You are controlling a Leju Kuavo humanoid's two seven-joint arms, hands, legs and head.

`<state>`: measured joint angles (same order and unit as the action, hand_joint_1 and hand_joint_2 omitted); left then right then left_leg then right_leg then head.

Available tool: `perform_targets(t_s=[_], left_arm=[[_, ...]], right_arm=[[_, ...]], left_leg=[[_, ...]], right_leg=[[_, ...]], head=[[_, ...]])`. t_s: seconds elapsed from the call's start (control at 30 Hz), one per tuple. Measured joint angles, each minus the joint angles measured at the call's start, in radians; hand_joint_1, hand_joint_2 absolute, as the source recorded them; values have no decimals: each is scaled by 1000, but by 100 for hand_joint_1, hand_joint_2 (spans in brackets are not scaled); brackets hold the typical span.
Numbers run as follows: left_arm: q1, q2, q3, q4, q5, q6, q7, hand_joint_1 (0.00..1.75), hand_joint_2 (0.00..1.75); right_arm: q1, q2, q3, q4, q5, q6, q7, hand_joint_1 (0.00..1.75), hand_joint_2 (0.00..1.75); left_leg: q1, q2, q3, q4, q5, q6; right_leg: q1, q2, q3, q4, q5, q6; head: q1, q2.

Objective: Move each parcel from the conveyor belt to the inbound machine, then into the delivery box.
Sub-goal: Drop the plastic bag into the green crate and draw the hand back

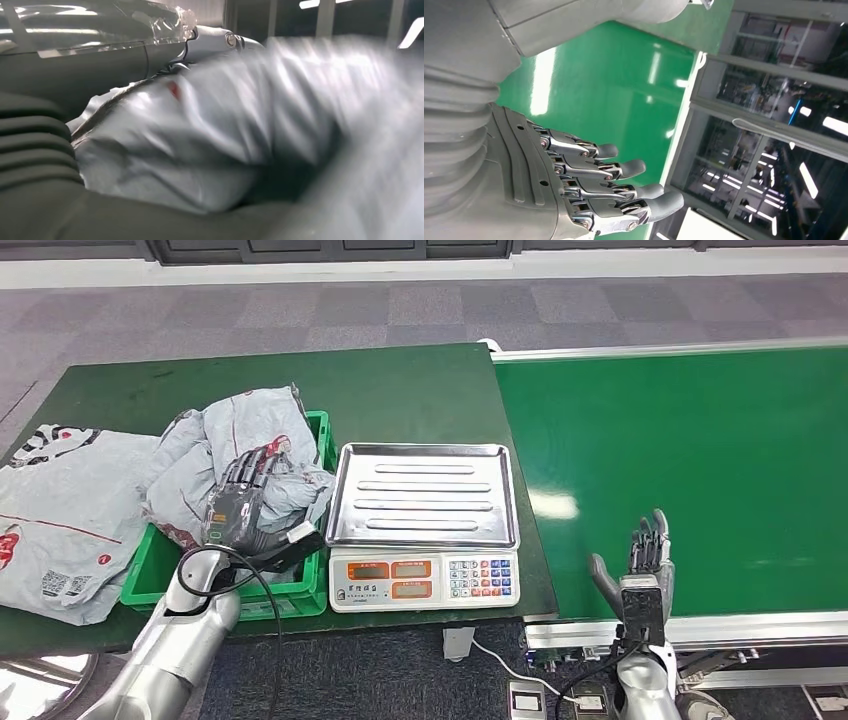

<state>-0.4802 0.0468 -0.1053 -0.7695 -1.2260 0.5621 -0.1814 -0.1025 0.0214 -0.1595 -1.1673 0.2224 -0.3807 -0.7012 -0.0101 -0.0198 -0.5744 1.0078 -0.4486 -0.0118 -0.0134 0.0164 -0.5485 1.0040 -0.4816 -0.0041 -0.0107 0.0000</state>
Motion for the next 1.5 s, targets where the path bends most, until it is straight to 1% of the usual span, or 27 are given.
perform_targets(t_s=[0.07,0.1,0.2,0.33,0.43,0.53,0.6,0.63,0.7,0.73,0.77,0.83,0.9,0.97,1.0,1.03,1.1,1.17,1.27,1.33,1.4,1.5], left_arm=[[11,-4,22,-28,128,8,-83,0,0],[14,-6,29,-40,167,19,-111,0,0],[9,-11,34,-74,215,77,-157,0,0],[-3,-22,55,-133,180,127,-204,0,0],[-3,-35,90,-186,148,131,-233,0,0],[-3,-45,111,-217,145,131,-238,0,0],[0,-54,129,-233,147,131,-268,0,0],[3,-63,144,-245,151,131,-309,0,0],[15,-92,194,-290,158,131,-423,0,0],[24,-111,226,-331,161,131,-469,0,0],[35,-132,261,-386,169,131,-497,0,0],[54,-175,332,-519,210,132,-511,0,0],[65,-205,393,-633,286,133,-514,0,0],[83,-214,411,-700,446,132,-517,0,0],[95,-210,396,-718,570,126,-519,0,0],[107,-201,360,-726,709,108,-520,0,0],[126,-172,241,-726,936,41,-522,0,87],[133,-149,97,-715,1049,-54,-523,0,175],[129,-141,-78,-667,1121,-188,-523,0,175],[126,-144,-164,-625,1146,-247,-522,0,175],[125,-147,-220,-596,1156,-266,-521,0,175],[123,-150,-268,-565,1166,-287,-522,0,175]], right_arm=[[3,0,0,0,-9,-13,0,0,175],[3,0,0,0,-13,-19,0,0,175],[1,0,0,1,-16,-30,0,0,175],[-3,0,0,4,-25,-37,0,0,175],[-3,0,0,6,-33,-37,0,0,175],[-3,0,0,7,-34,-37,0,0,175],[-3,0,0,9,-34,-38,0,0,175],[-3,0,0,10,-34,-40,0,0,175],[-3,-1,0,14,-40,-47,0,0,175],[-3,-1,0,17,-45,-51,0,0,175],[-2,-1,0,18,-50,-55,0,0,175],[6,-2,0,19,-59,-66,0,0,175],[20,-2,1,19,-69,-78,0,0,175],[34,-3,1,16,-84,-87,0,0,175],[39,-4,2,13,-94,-86,0,0,175],[43,-6,2,8,-106,-81,0,0,175],[45,-11,1,-5,-133,-55,0,0,175],[42,-15,0,-17,-159,-8,0,0,175],[26,-17,3,-23,-157,61,0,0,175],[8,-17,8,-23,-142,81,0,0,175],[-7,-18,10,-22,-138,87,0,0,175],[-21,-18,13,-21,-138,90,0,0,175]], left_leg=[[0,0,-2,0,0,0],[0,0,-3,0,1,0],[0,-1,-6,0,2,0],[0,-1,-8,1,2,1],[-1,0,-10,1,1,1],[-1,0,-11,1,1,1],[-1,0,-12,1,1,1],[-1,0,-12,1,1,1],[-1,0,-13,1,1,1],[-1,0,-13,1,1,1],[-1,0,-14,1,1,1],[-1,1,-15,1,1,1],[-1,1,-15,1,0,1],[-1,1,-15,1,-1,1],[-1,1,-15,1,-1,1],[-1,0,-15,1,-1,1],[0,-2,-16,1,-1,1],[0,-3,-17,1,0,2],[-2,-1,-17,2,1,2],[-2,1,-17,2,1,2],[-3,1,-17,2,1,3],[-3,0,-18,2,1,3]], right_leg=[[0,0,-2,0,0,0],[0,0,-3,0,0,0],[0,0,-6,0,1,0],[0,0,-8,0,2,1],[-1,0,-9,0,2,1],[-1,0,-11,0,2,1],[-1,0,-12,0,2,1],[-1,0,-12,0,2,1],[-1,0,-13,0,2,1],[-1,1,-13,0,2,1],[0,1,-14,0,2,1],[-1,1,-15,0,2,1],[-1,2,-16,0,1,1],[-1,2,-17,-1,1,1],[-1,1,-17,-1,1,1],[-1,1,-17,-1,1,1],[0,-1,-17,-1,0,1],[0,-2,-16,-1,1,1],[-2,1,-16,-1,3,3],[-3,3,-17,-1,4,4],[-3,3,-17,-1,4,5],[-3,2,-17,-1,4,5]], head=[[0,0],[0,0],[0,0],[0,0],[0,0],[0,0],[0,0],[0,0],[0,0],[0,0],[0,0],[0,0],[0,0],[0,0],[0,0],[0,0],[0,0],[0,0],[0,0],[0,0],[0,0],[0,0]])
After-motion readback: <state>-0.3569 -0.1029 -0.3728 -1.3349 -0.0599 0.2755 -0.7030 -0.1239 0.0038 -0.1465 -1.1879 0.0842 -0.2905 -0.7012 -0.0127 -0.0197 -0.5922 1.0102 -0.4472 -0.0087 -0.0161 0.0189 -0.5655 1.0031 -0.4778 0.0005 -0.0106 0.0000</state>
